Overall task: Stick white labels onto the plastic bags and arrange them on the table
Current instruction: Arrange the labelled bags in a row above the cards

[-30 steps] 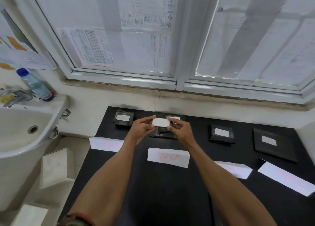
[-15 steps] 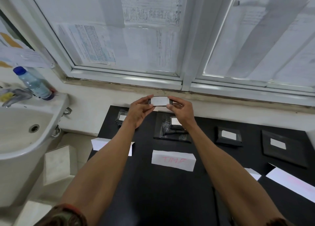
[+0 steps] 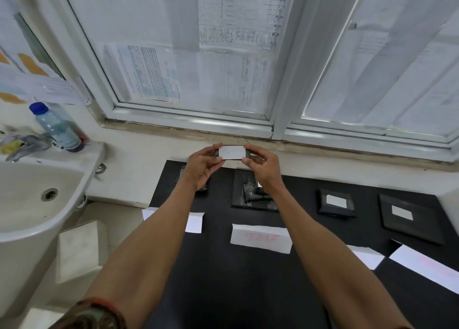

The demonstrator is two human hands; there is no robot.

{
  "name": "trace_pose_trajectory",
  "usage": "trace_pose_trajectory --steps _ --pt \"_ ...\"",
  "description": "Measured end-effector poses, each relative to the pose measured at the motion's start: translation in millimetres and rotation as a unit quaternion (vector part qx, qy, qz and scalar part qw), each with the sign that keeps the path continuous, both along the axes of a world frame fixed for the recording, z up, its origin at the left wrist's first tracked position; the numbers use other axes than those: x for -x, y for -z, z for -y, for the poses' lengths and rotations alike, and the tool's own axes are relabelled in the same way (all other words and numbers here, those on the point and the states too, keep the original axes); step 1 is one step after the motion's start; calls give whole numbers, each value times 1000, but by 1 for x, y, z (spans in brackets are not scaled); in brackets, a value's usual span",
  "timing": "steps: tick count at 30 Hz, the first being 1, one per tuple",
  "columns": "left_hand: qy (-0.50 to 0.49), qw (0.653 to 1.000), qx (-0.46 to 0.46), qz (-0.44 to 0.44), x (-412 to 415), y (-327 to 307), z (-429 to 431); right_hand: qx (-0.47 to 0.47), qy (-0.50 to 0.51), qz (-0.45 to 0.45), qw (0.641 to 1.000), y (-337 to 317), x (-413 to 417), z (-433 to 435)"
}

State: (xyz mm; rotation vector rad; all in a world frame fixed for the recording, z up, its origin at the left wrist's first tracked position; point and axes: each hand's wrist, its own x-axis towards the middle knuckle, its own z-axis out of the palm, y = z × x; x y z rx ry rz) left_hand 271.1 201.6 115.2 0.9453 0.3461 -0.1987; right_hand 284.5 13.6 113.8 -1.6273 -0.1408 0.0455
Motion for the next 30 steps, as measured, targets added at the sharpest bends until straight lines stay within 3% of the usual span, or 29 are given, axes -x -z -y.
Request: trace_pose_trajectory --steps 14,30 --pt "21 1000 7 -6 3 10 -15 34 8 23 999 9 6 -11" --pt "16 997 -35 -65 4 49 -74 39 -4 -65 997 54 3 -64"
